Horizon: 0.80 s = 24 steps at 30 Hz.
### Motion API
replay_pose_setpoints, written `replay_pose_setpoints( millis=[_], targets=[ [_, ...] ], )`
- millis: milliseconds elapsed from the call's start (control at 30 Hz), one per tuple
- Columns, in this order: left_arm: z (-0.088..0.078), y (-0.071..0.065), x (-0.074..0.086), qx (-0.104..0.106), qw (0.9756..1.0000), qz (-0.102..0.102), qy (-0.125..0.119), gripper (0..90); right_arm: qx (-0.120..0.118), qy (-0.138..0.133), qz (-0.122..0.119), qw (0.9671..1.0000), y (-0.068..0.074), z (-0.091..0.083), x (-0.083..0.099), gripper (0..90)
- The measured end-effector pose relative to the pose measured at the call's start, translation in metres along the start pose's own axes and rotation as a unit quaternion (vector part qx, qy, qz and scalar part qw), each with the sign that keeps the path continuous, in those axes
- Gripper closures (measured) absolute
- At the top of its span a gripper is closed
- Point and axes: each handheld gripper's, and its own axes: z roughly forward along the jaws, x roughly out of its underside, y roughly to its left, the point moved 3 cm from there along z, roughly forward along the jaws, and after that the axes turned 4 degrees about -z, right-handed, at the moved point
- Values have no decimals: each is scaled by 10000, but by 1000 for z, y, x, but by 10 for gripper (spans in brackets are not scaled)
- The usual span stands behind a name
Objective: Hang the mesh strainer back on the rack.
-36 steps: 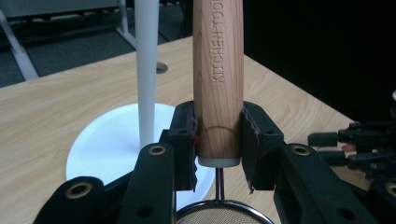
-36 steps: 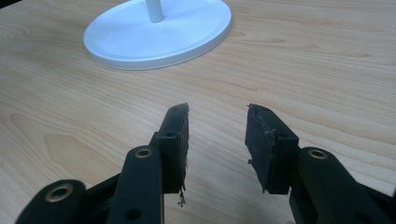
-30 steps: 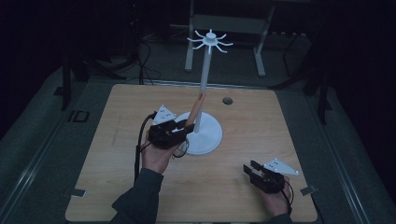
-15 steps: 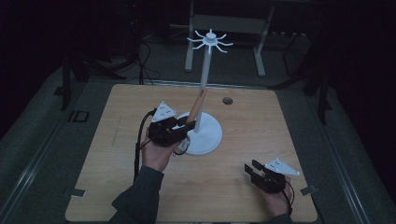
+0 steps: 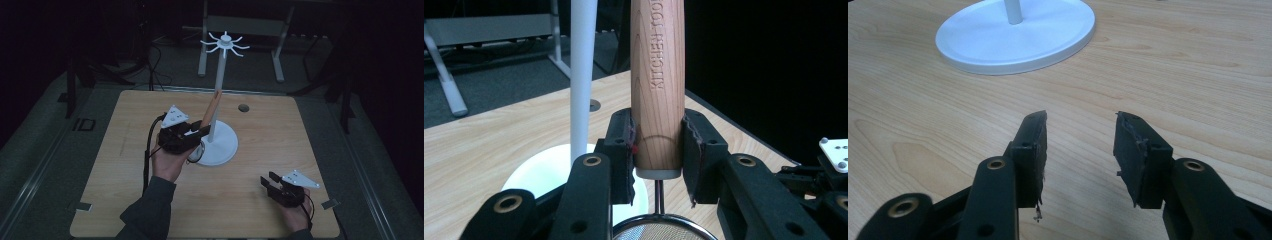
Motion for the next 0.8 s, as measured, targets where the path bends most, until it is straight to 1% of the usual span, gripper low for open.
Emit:
replay_pose_setpoints(
  millis=[67, 133, 267, 467, 800],
  targets=[
    [0, 0, 0, 0, 10000, 0, 0, 688, 7, 2, -3, 10000, 0, 0, 0, 562],
    [-2, 0, -2, -19, 10000, -20, -91, 688, 13, -8, -1, 10000, 0, 0, 0, 563],
    [-3, 0, -4, -39, 9998, -50, -168, 688, 0, 8, 14, 10000, 0, 0, 1, 557],
    [-6, 0, -8, -56, 9995, -83, -297, 688, 23, -30, -31, 10000, 0, 0, 0, 536],
    [-12, 1, -16, -89, 9983, -198, -537, 689, 21, -18, -43, 10000, 1, 1, 1, 532]
  ],
)
